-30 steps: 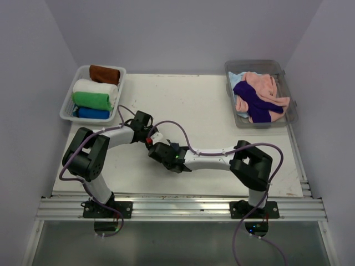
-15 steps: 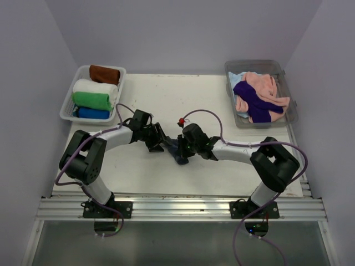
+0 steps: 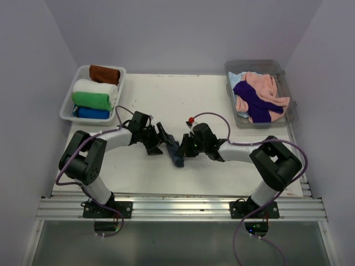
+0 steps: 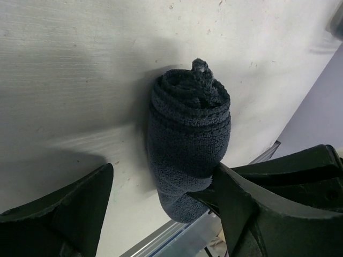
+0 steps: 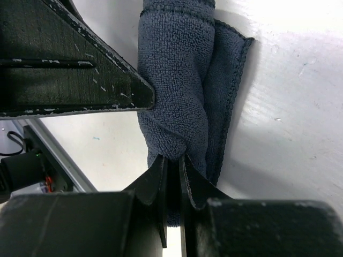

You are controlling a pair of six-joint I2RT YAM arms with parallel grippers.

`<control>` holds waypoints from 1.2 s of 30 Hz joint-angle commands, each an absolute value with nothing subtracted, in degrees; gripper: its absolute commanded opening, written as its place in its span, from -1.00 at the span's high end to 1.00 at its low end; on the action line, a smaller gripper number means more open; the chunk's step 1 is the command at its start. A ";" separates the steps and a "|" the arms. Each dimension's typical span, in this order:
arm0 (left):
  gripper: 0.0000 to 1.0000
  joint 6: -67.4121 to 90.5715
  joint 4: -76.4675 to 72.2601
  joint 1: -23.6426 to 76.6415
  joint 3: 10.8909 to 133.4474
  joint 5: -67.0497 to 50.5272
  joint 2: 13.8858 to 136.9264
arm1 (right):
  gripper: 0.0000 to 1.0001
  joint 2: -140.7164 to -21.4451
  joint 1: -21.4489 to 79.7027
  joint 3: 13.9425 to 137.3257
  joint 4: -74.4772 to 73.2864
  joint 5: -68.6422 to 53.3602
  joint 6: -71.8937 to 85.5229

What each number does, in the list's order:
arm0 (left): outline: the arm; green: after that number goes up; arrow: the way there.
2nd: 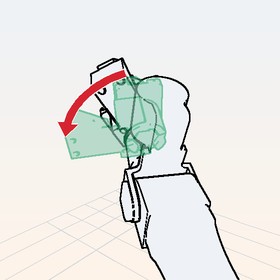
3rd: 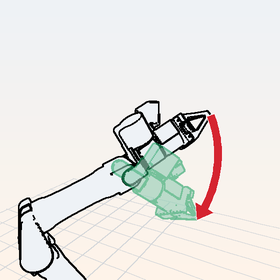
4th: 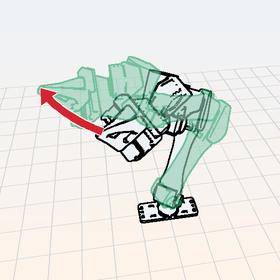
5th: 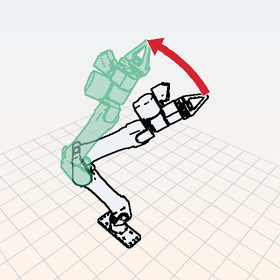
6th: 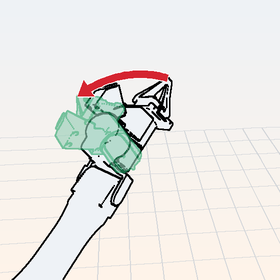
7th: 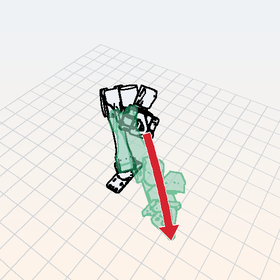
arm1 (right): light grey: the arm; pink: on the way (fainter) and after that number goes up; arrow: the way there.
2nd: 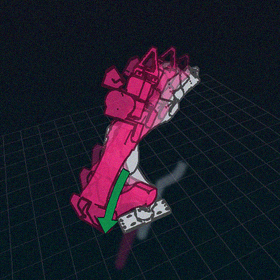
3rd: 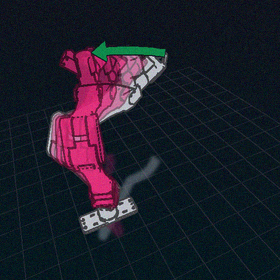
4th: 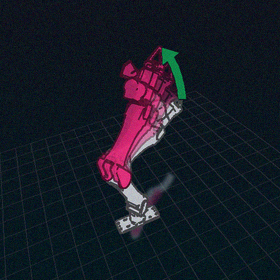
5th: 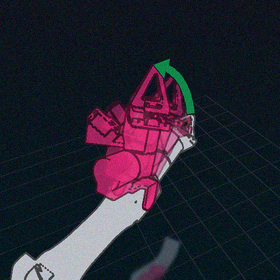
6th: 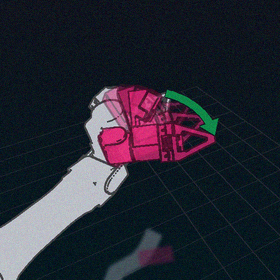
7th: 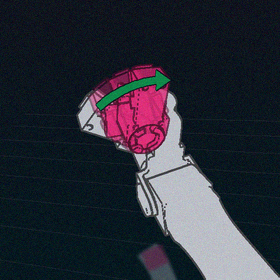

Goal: Roll the towels
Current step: Roll the towel

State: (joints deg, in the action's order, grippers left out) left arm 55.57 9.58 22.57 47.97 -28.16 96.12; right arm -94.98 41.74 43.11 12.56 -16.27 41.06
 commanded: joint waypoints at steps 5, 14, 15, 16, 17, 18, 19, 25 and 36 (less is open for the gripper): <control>-0.50 57.65 4.14 23.46 46.41 -30.84 94.39 | 1.00 -95.80 39.91 40.08 21.26 -20.65 46.49; -0.56 61.42 -3.59 24.17 43.16 -33.57 95.45 | 1.00 -97.29 38.59 38.15 26.63 -23.11 49.56; -0.52 62.04 -5.26 24.34 42.28 -33.75 95.36 | 1.00 -97.38 38.41 38.06 27.50 -23.38 49.92; -0.48 62.66 -6.06 24.61 41.84 -34.01 95.45 | 1.00 -97.47 38.23 37.80 27.94 -23.73 50.27; -0.41 63.54 -7.63 24.78 41.40 -34.01 95.28 | 1.00 -97.73 37.88 37.62 28.47 -23.90 51.06; -0.39 63.98 -8.08 24.96 40.70 -33.67 95.27 | 1.00 -98.00 37.71 37.44 29.61 -24.17 51.41; -0.38 64.42 -8.69 25.13 40.26 -33.23 94.84 | 1.00 -98.09 37.71 37.01 30.32 -24.78 51.94; -0.58 65.30 -10.90 26.37 39.73 -32.17 95.36 | 1.00 -98.88 37.18 36.21 32.96 -25.31 53.53; -0.05 66.27 -11.08 27.07 43.32 -31.20 100.11 | 1.00 -100.55 37.00 35.16 36.30 -25.84 55.72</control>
